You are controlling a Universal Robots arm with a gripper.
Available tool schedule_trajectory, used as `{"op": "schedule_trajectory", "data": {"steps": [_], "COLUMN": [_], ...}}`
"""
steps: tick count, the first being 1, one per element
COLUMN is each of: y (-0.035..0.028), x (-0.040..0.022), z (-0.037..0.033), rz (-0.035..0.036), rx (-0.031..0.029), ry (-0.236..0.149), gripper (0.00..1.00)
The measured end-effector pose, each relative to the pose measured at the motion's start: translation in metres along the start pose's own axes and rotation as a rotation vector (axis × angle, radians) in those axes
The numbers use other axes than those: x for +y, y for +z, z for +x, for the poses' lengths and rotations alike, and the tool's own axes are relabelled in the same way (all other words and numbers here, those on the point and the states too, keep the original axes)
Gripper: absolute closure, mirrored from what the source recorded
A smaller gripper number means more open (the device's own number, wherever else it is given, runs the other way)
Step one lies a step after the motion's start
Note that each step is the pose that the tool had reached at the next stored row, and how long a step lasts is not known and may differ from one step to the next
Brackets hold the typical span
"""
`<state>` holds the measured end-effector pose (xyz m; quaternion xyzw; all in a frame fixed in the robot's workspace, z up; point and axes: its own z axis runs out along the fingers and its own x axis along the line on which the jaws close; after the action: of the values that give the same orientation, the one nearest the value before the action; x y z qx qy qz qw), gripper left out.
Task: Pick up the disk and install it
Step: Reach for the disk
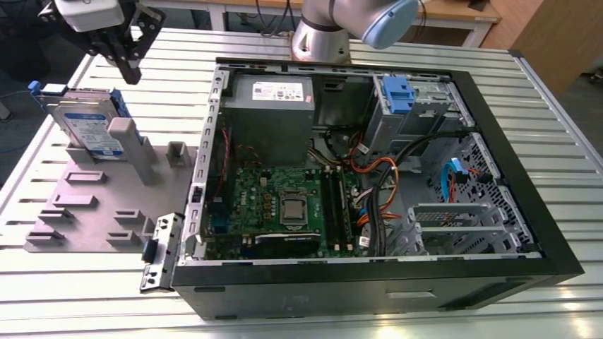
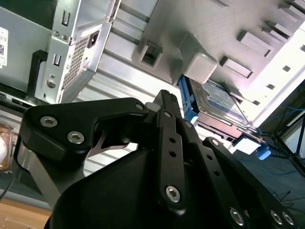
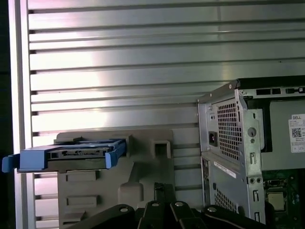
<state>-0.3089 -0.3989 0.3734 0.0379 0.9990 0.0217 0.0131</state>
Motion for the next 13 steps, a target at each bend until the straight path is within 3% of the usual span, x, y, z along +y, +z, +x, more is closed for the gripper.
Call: {"op": "schedule_trajectory", "data": {"steps": [13], "y": [0.0063], "x": [-0.0021], "z": [0.03], "rz": [0.0], "rx": [0.0], "ry": [0.0], "gripper": [0.89]}}
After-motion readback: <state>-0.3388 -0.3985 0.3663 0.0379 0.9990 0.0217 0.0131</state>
